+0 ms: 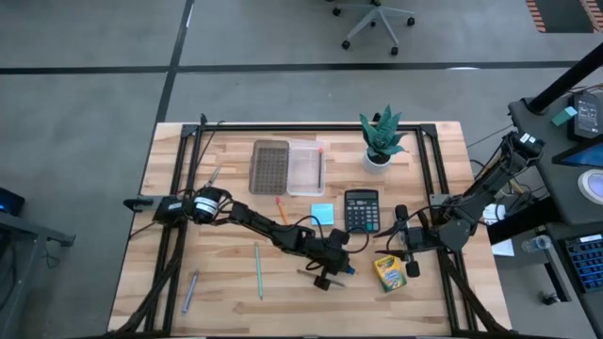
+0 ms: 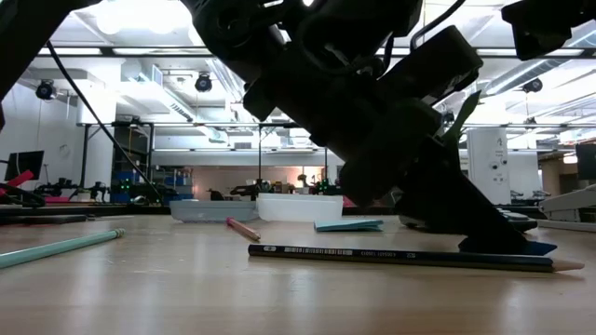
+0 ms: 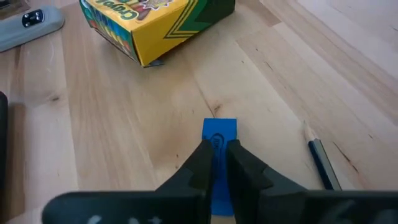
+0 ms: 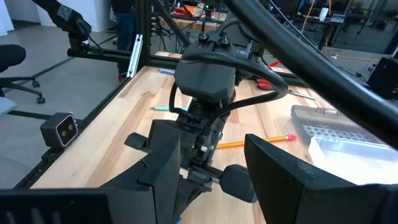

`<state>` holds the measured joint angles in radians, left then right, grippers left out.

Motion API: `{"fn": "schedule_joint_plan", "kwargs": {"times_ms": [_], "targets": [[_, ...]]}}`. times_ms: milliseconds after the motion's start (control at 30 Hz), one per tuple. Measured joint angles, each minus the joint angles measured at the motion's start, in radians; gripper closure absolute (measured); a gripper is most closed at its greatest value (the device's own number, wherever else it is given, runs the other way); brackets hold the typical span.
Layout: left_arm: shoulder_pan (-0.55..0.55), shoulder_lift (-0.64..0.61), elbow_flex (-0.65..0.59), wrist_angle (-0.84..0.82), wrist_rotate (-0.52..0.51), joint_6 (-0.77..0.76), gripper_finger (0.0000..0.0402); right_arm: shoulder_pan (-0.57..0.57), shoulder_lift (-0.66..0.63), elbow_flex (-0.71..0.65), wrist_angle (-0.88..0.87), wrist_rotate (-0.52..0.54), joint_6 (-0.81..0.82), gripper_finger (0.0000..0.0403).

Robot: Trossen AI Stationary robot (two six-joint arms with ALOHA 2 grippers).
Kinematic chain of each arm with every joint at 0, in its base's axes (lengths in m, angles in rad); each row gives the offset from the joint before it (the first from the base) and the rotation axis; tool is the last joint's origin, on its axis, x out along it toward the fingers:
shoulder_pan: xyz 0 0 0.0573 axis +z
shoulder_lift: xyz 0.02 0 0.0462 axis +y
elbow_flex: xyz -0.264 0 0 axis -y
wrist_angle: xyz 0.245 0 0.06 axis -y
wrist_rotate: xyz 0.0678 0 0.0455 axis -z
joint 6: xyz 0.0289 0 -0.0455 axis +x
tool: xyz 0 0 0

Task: Pack school essentials
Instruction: Put the blue eraser into the transparent supply box

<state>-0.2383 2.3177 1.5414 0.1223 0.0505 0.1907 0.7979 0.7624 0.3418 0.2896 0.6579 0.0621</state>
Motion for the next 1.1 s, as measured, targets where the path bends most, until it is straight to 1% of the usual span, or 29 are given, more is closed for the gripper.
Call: {"fn": "schedule_joint_plan", "kwargs": {"times_ms": [167,367,600,733,900,1000,1100], "targets": [[0.0,-0.022,0.002,-0.01,-0.003,0.002,0.0396,0.0,0.0,0.0,0.0,0.0,0.006,0.0235],[0.006,-0.061,-0.014,-0.03,-0.077,0.009,0.04,0.0,0.005,-0.002,-0.001,0.0,0.016,0.0235],[0.012,-0.068,-0.014,-0.037,-0.079,-0.001,0.04,0.0,0.05,-0.003,-0.022,0.0,0.062,0.0235],[0.015,-0.071,-0.013,-0.034,-0.089,-0.008,0.04,0.0,0.136,-0.003,-0.07,0.006,0.169,0.0235],[0.028,-0.074,-0.012,-0.028,-0.088,-0.029,0.04,0.0,0.294,0.004,-0.115,0.005,0.33,0.0235],[0.034,-0.074,-0.012,-0.028,-0.088,-0.029,0.0401,0.0,0.391,0.038,-0.127,0.003,0.398,0.0235],[0.037,-0.074,-0.012,-0.028,-0.088,-0.029,0.0401,-0.001,0.481,0.086,-0.13,-0.001,0.424,0.0233]]}}
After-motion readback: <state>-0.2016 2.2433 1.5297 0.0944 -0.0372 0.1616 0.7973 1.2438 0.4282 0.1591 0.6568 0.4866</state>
